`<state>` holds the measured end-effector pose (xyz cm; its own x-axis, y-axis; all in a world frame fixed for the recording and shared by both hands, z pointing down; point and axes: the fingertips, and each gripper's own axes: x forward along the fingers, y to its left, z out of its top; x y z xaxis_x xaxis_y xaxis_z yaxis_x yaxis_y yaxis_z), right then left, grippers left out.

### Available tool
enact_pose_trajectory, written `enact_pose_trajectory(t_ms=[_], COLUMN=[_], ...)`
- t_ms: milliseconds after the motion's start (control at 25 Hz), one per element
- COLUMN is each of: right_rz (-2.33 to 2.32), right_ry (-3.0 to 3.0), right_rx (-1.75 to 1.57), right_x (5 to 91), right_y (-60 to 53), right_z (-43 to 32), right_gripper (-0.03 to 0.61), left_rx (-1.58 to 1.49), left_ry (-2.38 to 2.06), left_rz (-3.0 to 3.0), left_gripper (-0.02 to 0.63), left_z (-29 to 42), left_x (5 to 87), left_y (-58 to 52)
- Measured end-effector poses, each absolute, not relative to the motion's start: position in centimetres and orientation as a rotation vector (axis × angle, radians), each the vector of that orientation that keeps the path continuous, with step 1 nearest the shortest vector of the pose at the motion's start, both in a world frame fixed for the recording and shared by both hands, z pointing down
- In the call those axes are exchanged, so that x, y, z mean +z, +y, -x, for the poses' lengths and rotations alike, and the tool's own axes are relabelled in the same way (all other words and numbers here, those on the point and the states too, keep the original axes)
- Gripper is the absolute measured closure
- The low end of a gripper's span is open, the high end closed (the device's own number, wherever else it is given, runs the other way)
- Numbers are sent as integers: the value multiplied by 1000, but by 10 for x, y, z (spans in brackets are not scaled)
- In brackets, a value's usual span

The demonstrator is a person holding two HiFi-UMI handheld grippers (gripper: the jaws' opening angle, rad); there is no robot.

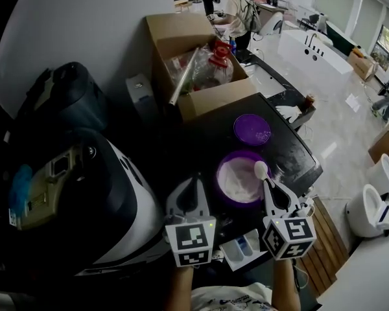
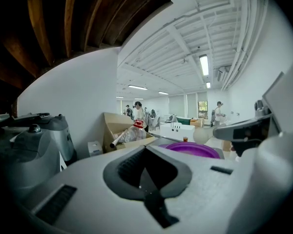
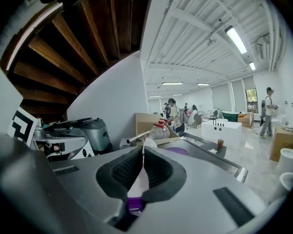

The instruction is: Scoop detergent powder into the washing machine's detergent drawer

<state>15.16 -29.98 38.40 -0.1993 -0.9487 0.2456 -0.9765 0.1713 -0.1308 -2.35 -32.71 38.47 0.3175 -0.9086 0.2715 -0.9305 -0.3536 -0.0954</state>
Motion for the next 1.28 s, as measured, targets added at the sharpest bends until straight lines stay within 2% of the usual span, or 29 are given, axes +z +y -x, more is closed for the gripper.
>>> enact_pose_trajectory(t_ms=[520,1280], right_rz=[-1746,-1416], right_ry=[-2275,-2086], right_rx=[409,219], right_x=[401,429], right_y=[-308,-330], right_z=[-150,-145], right_gripper=[558,558], left_rx=[469,534], left_ry=[-1727,-1722], left_rz=[-2438,-2415], left_gripper=[612,612], left_z=[22,25], left_x=[399,410], left_y=[-328,-331])
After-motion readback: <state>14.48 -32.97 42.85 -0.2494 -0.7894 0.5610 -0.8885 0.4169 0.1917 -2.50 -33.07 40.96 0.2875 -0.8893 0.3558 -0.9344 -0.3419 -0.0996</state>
